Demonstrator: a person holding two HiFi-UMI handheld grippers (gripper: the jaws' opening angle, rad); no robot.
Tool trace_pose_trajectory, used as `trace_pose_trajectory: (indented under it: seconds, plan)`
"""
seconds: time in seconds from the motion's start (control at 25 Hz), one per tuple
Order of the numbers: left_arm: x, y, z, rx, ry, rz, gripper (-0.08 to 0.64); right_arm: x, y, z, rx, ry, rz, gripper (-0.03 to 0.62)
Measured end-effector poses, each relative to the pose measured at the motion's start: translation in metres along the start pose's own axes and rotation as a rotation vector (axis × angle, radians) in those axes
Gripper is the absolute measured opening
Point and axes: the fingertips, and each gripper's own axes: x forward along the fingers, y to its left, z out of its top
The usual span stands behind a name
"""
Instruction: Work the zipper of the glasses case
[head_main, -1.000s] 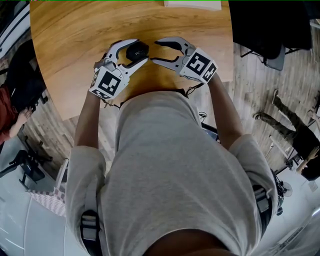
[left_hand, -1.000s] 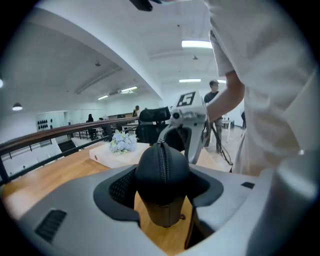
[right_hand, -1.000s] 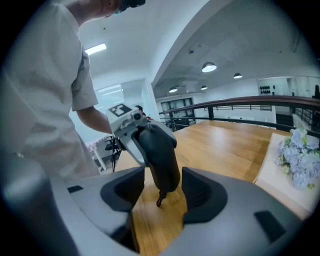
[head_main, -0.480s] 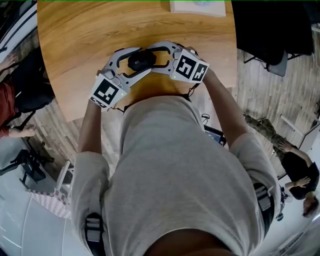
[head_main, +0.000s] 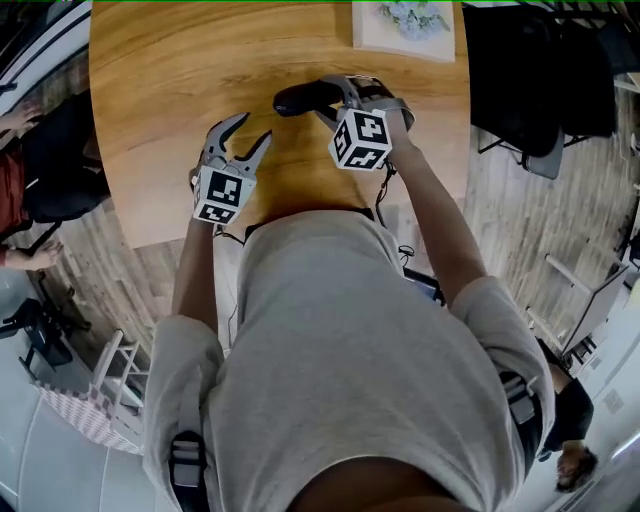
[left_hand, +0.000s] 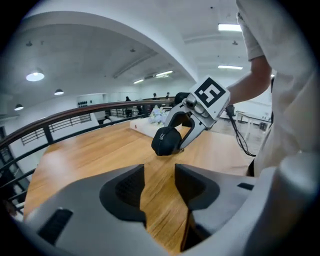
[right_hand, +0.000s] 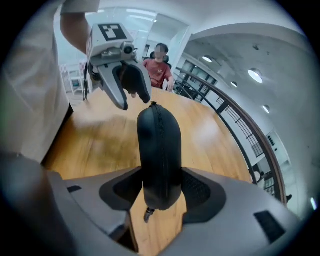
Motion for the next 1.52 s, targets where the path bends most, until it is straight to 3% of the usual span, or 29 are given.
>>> trace_pose_trajectory:
  seconds: [0.16,0.36,0.56,0.76,0.92,1.08,1.12,1.16,1.24,1.36,1.52]
  plan:
    - [-0.014,0.015,-0.02,-0.117,0.004,0.153,0.035,0.023,0.002,0.01,-0.082,0.076,-0.016,0.251]
    - [-0.028,0.019,-0.044,-0.269,0.009,0.216,0.029,0.037,0.014,0.017,-0.098,0.155,-0.064,0.252]
    - [-0.029,0.011,-0.055,-0.323,-0.001,0.199,0.029,0.04,0.022,0.016,-0.048,0.174,-0.129,0.252]
    - [-0.027,0.007,-0.047,-0.343,-0.019,0.21,0.029,0.024,0.024,0.019,0.114,0.09,-0.174,0.252]
    - [-0.029,-0.007,-0.03,-0.31,-0.044,0.216,0.029,0.002,0.034,0.014,0.241,0.031,-0.197,0.252]
    - [-0.035,-0.022,-0.02,-0.328,-0.052,0.278,0.028,-0.032,0.037,0.011,0.489,-0.121,-0.248,0.245]
    - [-0.037,-0.025,-0.016,-0.343,-0.058,0.299,0.026,-0.043,0.036,0.011,0.564,-0.168,-0.261,0.197]
    - [-0.038,-0.03,-0.011,-0.361,-0.067,0.32,0.026,-0.053,0.035,0.01,0.632,-0.214,-0.275,0.103]
    - [-0.038,-0.041,0.003,-0.393,-0.084,0.356,0.025,-0.075,0.034,0.006,0.73,-0.288,-0.303,0.049]
    - [-0.04,-0.063,0.023,-0.404,-0.104,0.388,0.025,-0.101,0.039,0.001,0.8,-0.361,-0.335,0.034]
    - [-0.05,-0.088,0.06,-0.362,-0.162,0.425,0.025,-0.147,0.041,0.002,0.813,-0.459,-0.403,0.026]
